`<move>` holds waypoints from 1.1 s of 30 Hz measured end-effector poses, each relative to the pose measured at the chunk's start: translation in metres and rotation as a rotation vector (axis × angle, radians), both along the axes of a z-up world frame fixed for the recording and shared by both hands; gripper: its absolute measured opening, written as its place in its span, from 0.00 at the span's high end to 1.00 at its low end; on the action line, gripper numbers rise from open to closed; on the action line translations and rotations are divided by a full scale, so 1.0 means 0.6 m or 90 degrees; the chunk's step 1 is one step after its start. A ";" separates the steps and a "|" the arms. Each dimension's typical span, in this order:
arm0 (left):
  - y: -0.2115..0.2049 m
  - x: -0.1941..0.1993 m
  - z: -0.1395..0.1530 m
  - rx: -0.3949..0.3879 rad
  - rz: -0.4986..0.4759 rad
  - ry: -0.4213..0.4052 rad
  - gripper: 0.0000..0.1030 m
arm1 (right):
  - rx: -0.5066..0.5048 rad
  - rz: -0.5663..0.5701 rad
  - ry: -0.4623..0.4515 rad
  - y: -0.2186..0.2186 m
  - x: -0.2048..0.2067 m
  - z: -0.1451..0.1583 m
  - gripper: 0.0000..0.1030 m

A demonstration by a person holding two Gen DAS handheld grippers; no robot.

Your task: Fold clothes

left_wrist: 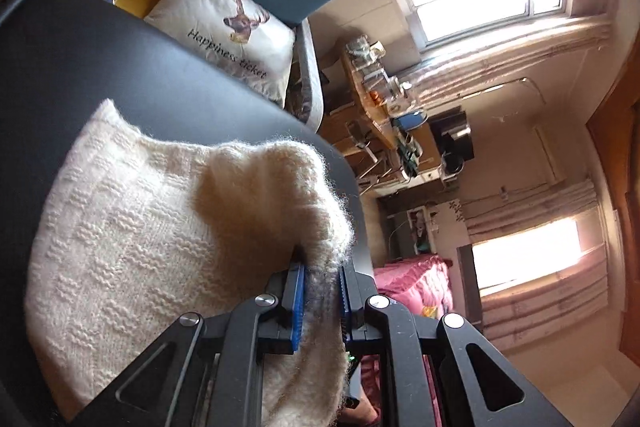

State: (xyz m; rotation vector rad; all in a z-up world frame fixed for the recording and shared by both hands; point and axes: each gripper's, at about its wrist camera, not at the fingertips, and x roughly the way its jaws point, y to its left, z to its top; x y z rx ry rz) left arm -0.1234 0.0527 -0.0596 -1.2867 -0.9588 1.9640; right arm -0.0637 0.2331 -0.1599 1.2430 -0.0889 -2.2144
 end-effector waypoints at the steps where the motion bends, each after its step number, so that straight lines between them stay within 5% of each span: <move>1: 0.020 -0.002 -0.014 -0.013 -0.010 -0.011 0.86 | -0.011 -0.002 0.000 0.003 0.001 0.000 0.63; 5: 0.072 -0.003 -0.073 -0.031 -0.028 -0.074 0.86 | -0.043 -0.008 0.001 0.011 0.003 -0.002 0.63; 10: 0.098 0.004 -0.091 -0.040 -0.015 -0.083 0.87 | -0.063 -0.017 0.003 0.014 0.007 -0.001 0.63; 15: 0.088 0.012 -0.110 0.021 -0.006 -0.144 0.83 | -0.082 -0.015 0.024 0.021 0.016 0.003 0.63; 20: 0.054 0.028 -0.043 0.139 -0.066 -0.114 0.81 | -0.112 -0.045 0.021 0.057 0.039 0.018 0.64; 24: -0.012 0.042 0.028 0.183 -0.063 -0.032 0.79 | -0.099 -0.094 0.015 0.112 0.074 0.032 0.64; 28: -0.108 0.047 0.020 0.048 0.010 0.021 0.74 | -0.071 -0.113 0.020 0.144 0.098 0.066 0.64; 33: -0.192 0.084 -0.058 -0.121 0.088 0.031 0.74 | -0.035 -0.054 0.062 0.111 0.103 0.134 0.64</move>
